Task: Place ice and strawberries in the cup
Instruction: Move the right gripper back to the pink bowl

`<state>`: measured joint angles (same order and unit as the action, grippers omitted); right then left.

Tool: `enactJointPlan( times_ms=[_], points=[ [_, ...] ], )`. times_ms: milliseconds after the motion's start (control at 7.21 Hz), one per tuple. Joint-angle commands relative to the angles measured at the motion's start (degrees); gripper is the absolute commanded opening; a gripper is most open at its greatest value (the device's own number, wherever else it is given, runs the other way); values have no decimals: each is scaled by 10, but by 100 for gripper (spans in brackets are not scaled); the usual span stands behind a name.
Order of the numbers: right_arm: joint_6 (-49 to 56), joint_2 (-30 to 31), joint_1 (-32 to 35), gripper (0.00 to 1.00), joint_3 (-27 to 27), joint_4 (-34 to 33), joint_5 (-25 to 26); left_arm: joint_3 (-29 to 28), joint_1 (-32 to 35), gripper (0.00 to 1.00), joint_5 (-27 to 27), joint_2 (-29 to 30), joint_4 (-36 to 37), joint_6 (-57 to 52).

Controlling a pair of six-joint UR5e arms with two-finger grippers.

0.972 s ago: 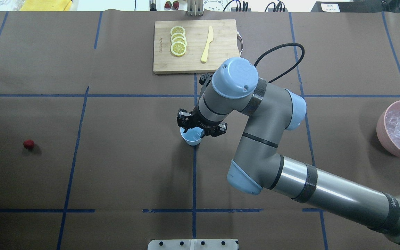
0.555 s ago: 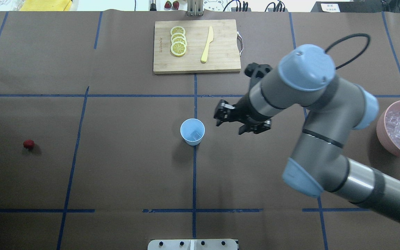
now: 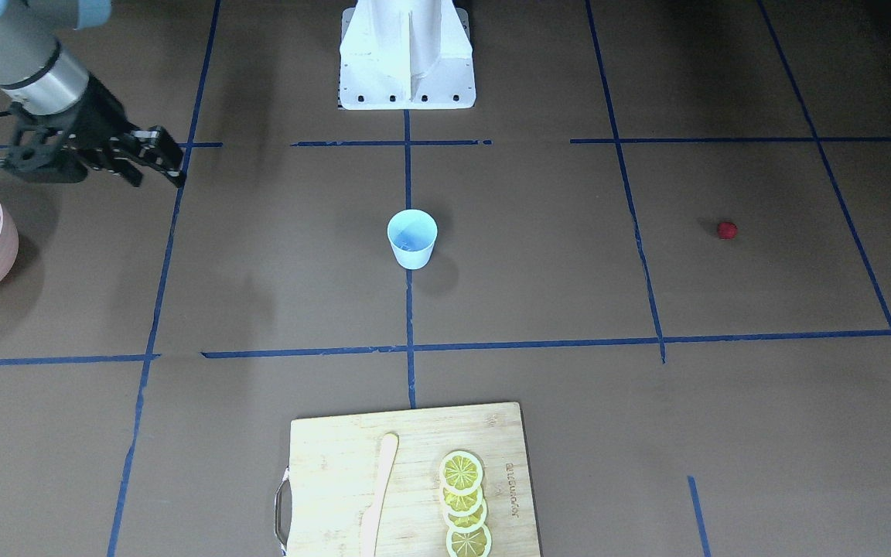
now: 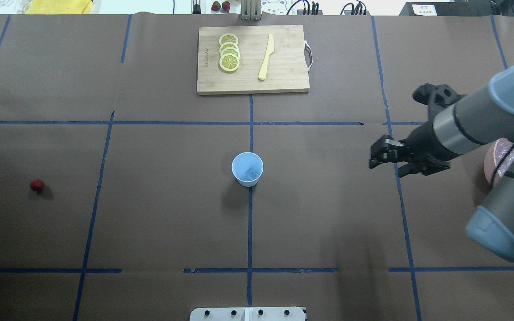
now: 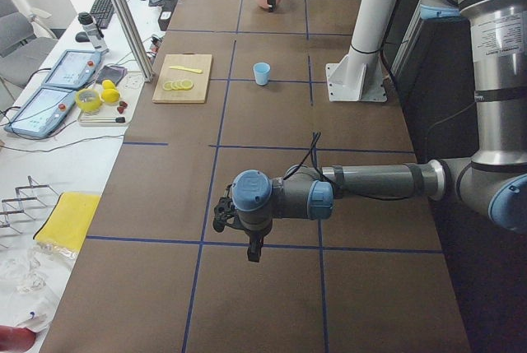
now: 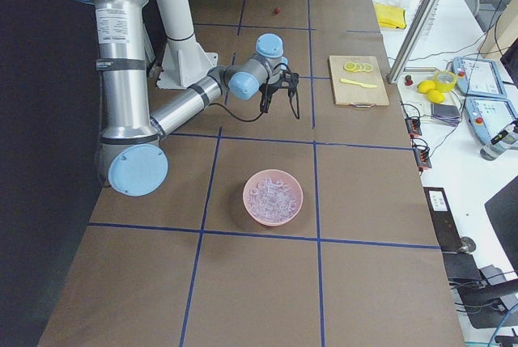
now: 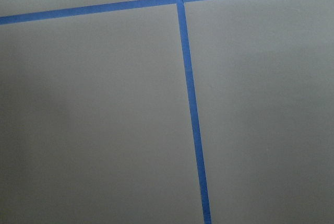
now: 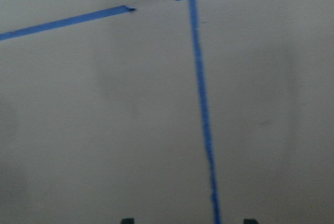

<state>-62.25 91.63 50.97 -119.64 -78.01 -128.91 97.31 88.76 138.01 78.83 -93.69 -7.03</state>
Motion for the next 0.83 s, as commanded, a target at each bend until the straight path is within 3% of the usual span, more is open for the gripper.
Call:
enactJointPlan(
  times_ms=[0, 139, 694],
  points=[
    [159, 73, 104, 77, 47, -1, -64, 0, 0, 100, 1, -2, 0, -1],
    [200, 86, 138, 77, 72, 0, -80, 1, -1, 100, 2, -2, 0, -1],
    [262, 84, 183, 77, 146, 0, -60, 1, 0, 100, 3, -3, -12, 0]
  ],
)
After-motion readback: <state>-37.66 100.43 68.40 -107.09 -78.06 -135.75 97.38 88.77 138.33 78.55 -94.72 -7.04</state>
